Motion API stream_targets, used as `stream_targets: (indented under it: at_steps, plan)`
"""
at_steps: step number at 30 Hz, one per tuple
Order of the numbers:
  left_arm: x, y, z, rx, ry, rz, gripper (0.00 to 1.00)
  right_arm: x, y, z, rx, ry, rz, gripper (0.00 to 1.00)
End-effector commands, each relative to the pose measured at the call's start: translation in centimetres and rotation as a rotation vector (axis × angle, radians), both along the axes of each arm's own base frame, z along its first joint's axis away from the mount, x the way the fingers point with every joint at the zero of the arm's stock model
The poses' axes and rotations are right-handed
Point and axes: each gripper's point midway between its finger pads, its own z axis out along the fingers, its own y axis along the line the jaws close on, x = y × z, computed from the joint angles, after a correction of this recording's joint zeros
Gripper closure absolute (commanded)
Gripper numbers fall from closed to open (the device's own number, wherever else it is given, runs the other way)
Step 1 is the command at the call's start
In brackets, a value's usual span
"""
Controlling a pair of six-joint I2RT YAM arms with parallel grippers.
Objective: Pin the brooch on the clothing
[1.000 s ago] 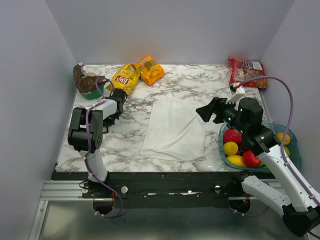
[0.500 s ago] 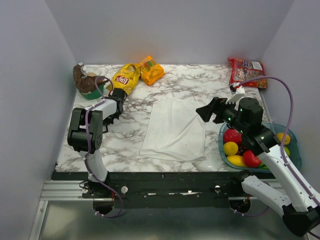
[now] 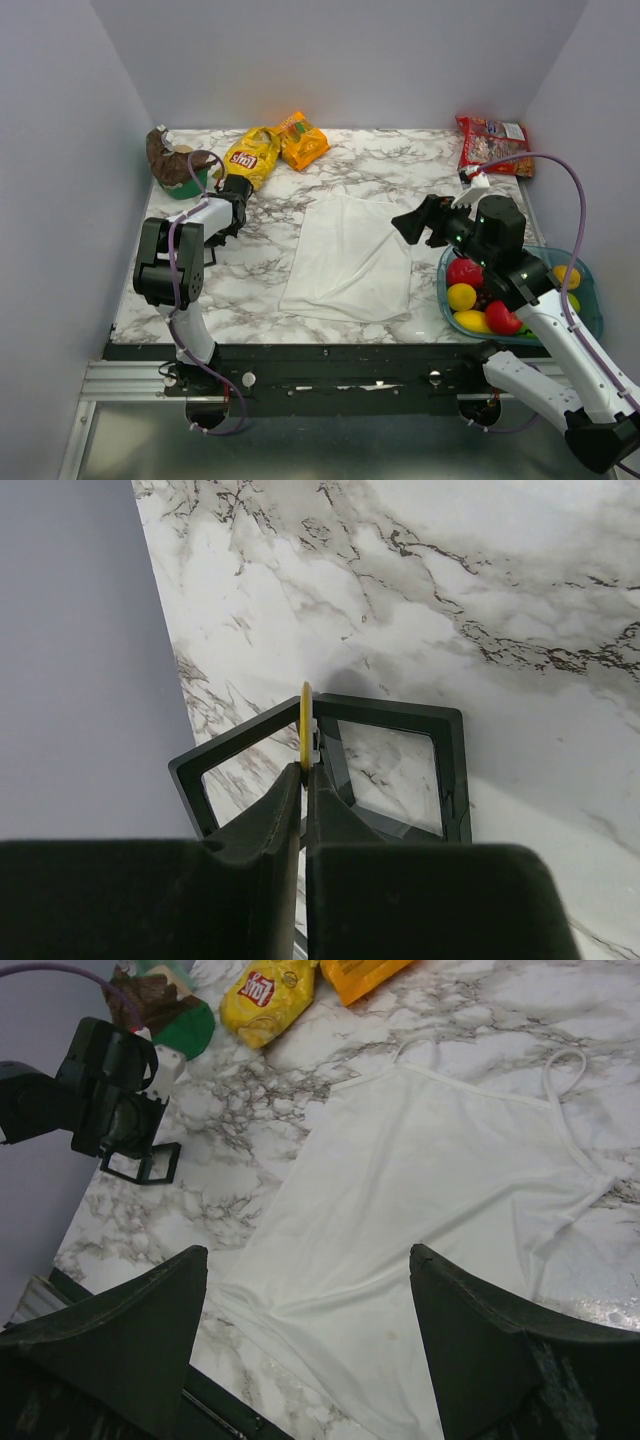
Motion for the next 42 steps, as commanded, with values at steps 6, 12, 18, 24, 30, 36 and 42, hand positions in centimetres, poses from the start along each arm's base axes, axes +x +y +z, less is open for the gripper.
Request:
stream_targets:
  at_steps: [6, 12, 18, 24, 30, 36, 42]
  plan:
    - [0.3, 0.5, 1.6, 0.019, -0.064, 0.020, 0.99, -0.1, 0.2, 0.0, -0.004, -0.023, 0.022, 0.11]
    - [0.7, -0.1, 2.6, -0.028, -0.116, 0.014, 1.00, -0.4, -0.1, 0.2, -0.001, -0.031, 0.018, 0.11]
    - [2.0, -2.7, 5.8, -0.215, -0.289, -0.049, 1.00, -1.0, -0.6, 0.5, -0.003, -0.041, 0.008, 0.11]
    - [3.0, -8.3, 9.4, -0.515, -0.457, -0.213, 1.00, -1.5, 0.4, 0.3, 0.025, -0.011, 0.059, 0.11]
    - [1.9, -15.4, 13.4, -0.867, -0.546, -0.438, 1.00, -2.4, 3.2, 1.2, 0.155, -0.022, 0.192, 0.14]
    - [-1.7, -23.8, 17.0, -1.259, -0.505, -0.710, 1.00, -3.1, 5.5, 1.4, 0.193, -0.039, 0.282, 0.14]
    - [-6.4, -29.3, 20.4, -1.514, -0.432, -0.919, 1.00, -4.5, 6.9, 1.1, 0.182, -0.016, 0.374, 0.14]
